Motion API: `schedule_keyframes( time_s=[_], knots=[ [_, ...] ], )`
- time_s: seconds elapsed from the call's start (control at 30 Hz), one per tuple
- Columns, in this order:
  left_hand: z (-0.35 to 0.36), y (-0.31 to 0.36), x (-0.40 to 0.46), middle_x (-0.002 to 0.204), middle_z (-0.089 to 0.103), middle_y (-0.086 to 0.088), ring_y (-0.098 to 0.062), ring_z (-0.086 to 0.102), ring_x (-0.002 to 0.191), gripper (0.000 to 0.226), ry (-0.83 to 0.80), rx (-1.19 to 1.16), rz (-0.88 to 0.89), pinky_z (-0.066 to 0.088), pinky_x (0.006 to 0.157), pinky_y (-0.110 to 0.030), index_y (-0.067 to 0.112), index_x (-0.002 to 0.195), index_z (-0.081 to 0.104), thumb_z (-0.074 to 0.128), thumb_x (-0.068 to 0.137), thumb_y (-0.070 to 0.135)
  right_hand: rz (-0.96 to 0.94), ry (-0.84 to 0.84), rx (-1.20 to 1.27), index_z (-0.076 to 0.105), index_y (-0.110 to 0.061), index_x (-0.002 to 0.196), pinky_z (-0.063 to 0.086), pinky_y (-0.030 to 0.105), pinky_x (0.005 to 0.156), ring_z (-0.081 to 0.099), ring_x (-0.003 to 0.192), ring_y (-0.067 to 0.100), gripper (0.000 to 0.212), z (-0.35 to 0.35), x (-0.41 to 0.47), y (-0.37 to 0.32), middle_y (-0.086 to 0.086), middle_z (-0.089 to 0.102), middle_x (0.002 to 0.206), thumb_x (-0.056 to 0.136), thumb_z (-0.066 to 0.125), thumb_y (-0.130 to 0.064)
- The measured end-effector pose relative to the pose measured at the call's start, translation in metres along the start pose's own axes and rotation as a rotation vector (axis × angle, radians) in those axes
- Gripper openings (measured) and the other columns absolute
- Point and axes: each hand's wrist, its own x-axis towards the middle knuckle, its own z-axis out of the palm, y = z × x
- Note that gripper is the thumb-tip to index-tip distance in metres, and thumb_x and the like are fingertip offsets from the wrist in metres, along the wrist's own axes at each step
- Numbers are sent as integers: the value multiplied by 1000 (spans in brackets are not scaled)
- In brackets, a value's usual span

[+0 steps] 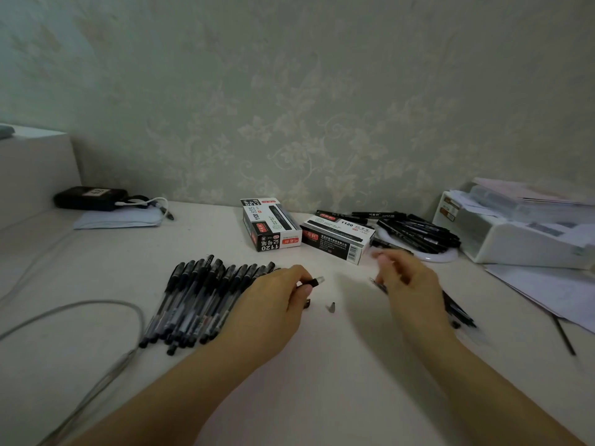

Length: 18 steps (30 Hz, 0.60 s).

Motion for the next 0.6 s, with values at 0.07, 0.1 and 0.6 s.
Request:
schedule_keyframes(
  time_s=[0.07, 0.1, 0.6],
  knots=[
    [0, -3, 0, 82, 53, 17, 2, 49, 75, 17, 9, 35, -15, 42, 67, -18, 26, 107, 60, 45, 99, 30, -150, -124, -312, 73, -32, 102, 46, 18, 69, 58, 74, 2, 15, 4, -3, 5, -13, 67, 84, 96, 59, -27],
    [0, -3, 1, 83, 53, 16, -1, 50, 75, 17, 17, 43, -28, 43, 68, -21, 26, 107, 60, 46, 99, 30, -198, -168, -434, 74, -29, 105, 46, 20, 72, 58, 78, 4, 16, 5, -4, 8, -11, 66, 88, 96, 61, -27],
    [-12, -5, 3, 86, 50, 13, -6, 50, 78, 9, -6, 207, -75, 42, 69, -22, 27, 99, 60, 58, 92, 31, -173, -206, -688, 73, -23, 112, 43, 31, 78, 54, 100, 18, 24, 1, 3, 18, -1, 59, 102, 98, 56, -14]
  ],
)
